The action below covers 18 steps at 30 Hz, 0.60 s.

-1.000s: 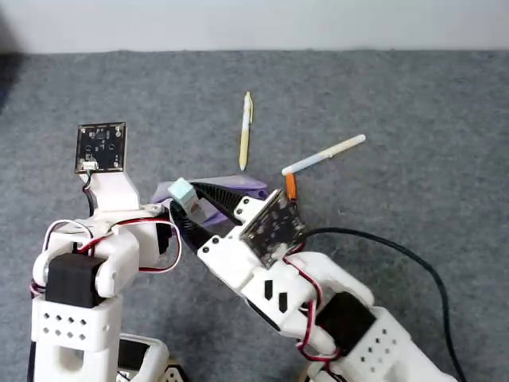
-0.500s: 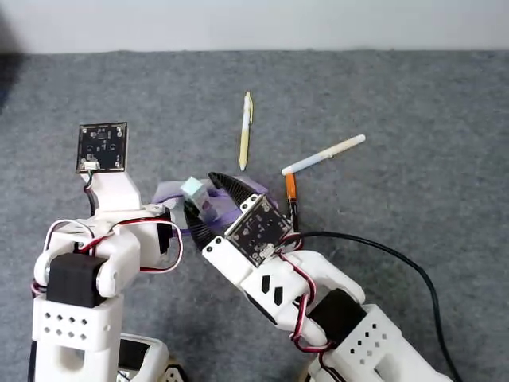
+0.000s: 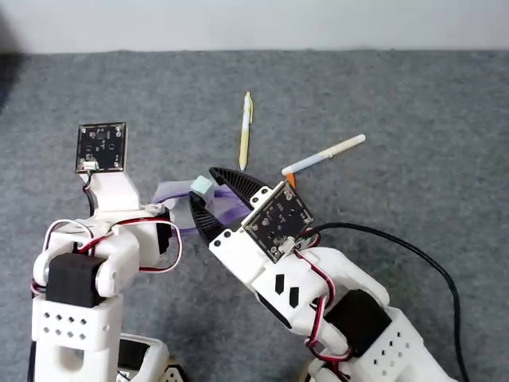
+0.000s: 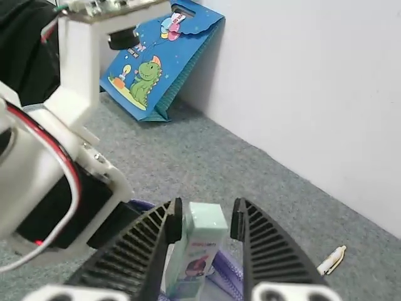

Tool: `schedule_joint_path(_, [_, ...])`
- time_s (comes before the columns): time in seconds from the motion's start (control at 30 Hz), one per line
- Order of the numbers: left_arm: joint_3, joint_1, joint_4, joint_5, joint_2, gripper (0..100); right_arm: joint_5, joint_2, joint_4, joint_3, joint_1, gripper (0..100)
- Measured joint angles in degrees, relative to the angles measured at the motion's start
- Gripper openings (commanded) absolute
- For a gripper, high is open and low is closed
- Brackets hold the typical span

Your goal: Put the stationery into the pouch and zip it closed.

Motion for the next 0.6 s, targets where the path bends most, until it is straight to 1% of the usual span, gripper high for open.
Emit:
schedule_joint_path(0.13, [0.0, 0.0, 0.0, 0.0, 0.0, 1, -0.53, -0.35, 1.85, -2.11, 0.0, 12.6])
schedule_joint_path(0.23, [0.0, 0.0, 0.0, 0.0, 0.0, 1, -2.55, -1.93, 4.84, -3.43, 0.0, 12.5])
schedule_joint_path(0.37, [0.0, 0.0, 0.0, 0.0, 0.0, 1, -7.3, -4.13, 12.4, -3.34, 0.0, 12.5])
schedule_joint_path(0.43, [0.0, 0.0, 0.0, 0.0, 0.0, 1, -10.29, -4.48, 14.15, -1.41, 0.0, 12.5])
schedule_joint_path(0.5, [0.0, 0.0, 0.0, 0.0, 0.0, 1, -11.69, -4.13, 13.27, 2.02, 0.0, 10.4])
schedule_joint_path(0.6, [0.0, 0.0, 0.0, 0.0, 0.0, 1, -12.22, -2.64, 6.86, 6.24, 0.18, 3.2])
